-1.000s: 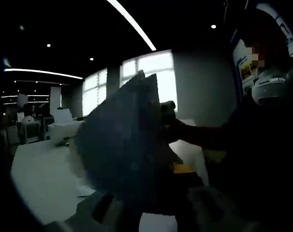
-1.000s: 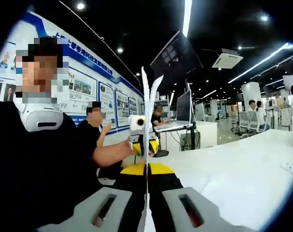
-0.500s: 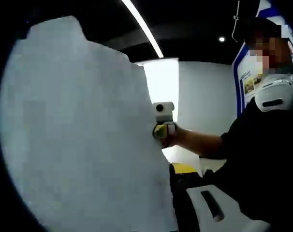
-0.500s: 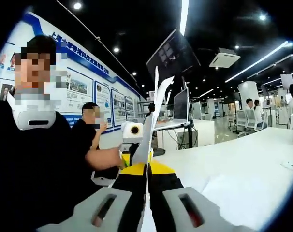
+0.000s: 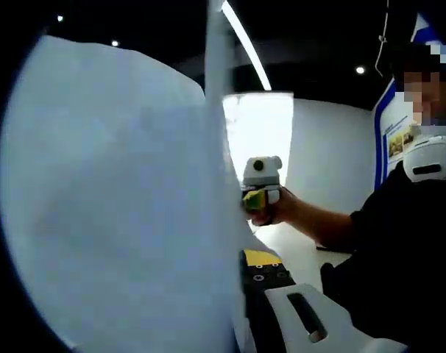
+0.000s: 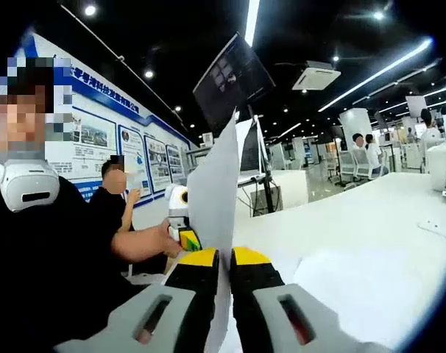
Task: Organize the stack of printing papers by aligning and flattening the scattered papers on the table
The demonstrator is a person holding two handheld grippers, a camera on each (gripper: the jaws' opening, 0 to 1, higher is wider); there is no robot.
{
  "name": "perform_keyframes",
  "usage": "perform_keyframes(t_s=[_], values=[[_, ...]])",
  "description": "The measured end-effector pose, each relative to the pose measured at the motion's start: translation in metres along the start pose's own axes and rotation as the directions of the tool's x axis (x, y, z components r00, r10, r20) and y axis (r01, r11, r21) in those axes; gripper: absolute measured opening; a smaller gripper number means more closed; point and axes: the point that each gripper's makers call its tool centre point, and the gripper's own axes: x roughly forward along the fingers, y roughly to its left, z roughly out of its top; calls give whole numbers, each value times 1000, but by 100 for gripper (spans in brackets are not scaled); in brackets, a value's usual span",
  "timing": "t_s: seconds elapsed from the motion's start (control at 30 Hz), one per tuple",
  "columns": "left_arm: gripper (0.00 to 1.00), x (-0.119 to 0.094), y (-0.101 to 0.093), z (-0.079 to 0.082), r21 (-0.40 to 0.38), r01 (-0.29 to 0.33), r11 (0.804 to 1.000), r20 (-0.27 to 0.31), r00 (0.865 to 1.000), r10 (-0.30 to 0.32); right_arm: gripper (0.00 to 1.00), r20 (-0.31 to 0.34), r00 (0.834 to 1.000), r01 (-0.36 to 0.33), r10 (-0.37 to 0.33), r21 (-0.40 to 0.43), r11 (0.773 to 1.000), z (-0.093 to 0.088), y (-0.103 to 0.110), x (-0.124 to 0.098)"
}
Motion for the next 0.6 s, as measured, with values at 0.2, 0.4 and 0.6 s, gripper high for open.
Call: perform_keyframes(t_s=[0.2,0.4,0.6], values=[[5,-20,7,14,-71,-31,997,92,995,38,5,80,992,101,-101,12,995,13,-12,-35],[5,-41,17,16,-158,-67,985,100,991,84,6,129,963,238,-236,1,971,19,-22,-80],[5,-41,11,0,-243,-18,970,65,997,34,9,142,928,351,-345,-18,936,22,-47,-122]])
